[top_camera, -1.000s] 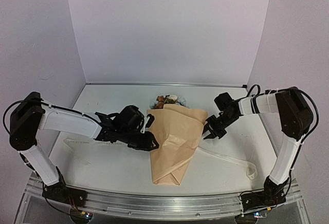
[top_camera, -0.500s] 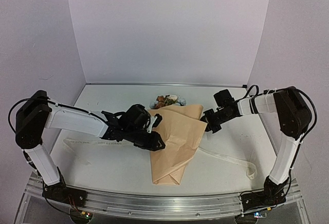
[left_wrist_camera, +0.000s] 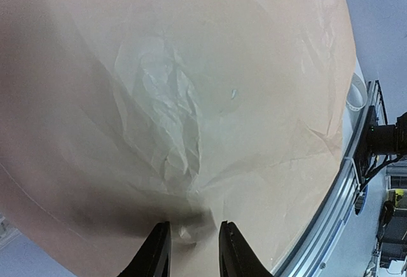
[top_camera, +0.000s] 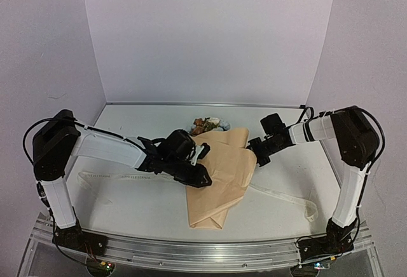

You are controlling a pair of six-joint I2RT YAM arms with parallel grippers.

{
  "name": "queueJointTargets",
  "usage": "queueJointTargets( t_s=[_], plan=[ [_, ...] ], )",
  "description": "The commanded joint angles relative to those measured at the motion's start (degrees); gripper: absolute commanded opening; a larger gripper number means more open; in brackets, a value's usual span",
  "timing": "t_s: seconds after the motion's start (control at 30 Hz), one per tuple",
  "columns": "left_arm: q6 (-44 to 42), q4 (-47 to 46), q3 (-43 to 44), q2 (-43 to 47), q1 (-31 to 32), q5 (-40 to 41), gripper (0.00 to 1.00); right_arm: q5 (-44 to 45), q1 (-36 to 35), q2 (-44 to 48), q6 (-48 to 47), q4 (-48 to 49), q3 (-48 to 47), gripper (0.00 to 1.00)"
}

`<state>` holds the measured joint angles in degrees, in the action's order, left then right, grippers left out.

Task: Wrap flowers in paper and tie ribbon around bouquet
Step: Pick up the right side of the ribbon from the folded bouquet.

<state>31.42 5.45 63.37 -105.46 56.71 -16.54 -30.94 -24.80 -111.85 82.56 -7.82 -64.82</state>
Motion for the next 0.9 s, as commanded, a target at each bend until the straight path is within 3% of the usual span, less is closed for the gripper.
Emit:
queueJointTargets(
  t_s=[0.0, 0.17, 0.37, 0.6, 0.87],
  plan=[
    [-1.27, -0.68, 4.17, -2.90, 0.33, -0.75, 0.27, 0.76, -0.21, 1.61, -2.25, -1.91, -0.43, 0.20],
    [-0.17, -0.41, 5.53, -4.67, 0.37, -0.13, 0.27, 2.13, 0.53, 6.66, -7.93, -8.81, 1.20, 0.28],
    [0.23, -0.02, 5.97, -5.79, 0.33, -0.05, 0.26, 4.68, 4.14, 16.61, -16.99, -22.21, 3.58, 0.49],
    [0.32, 0.14, 6.37, -5.90, 0.33, 0.10, 0.26, 17.84, 4.96, 33.21, -35.41, -51.56, 4.44, 0.68],
    [0.88, -0.99, 5.56, -5.62, 0.35, -0.40, 0.26, 28.64, 5.92, 49.70, -36.72, -60.26, 19.18, 0.78]
  ],
)
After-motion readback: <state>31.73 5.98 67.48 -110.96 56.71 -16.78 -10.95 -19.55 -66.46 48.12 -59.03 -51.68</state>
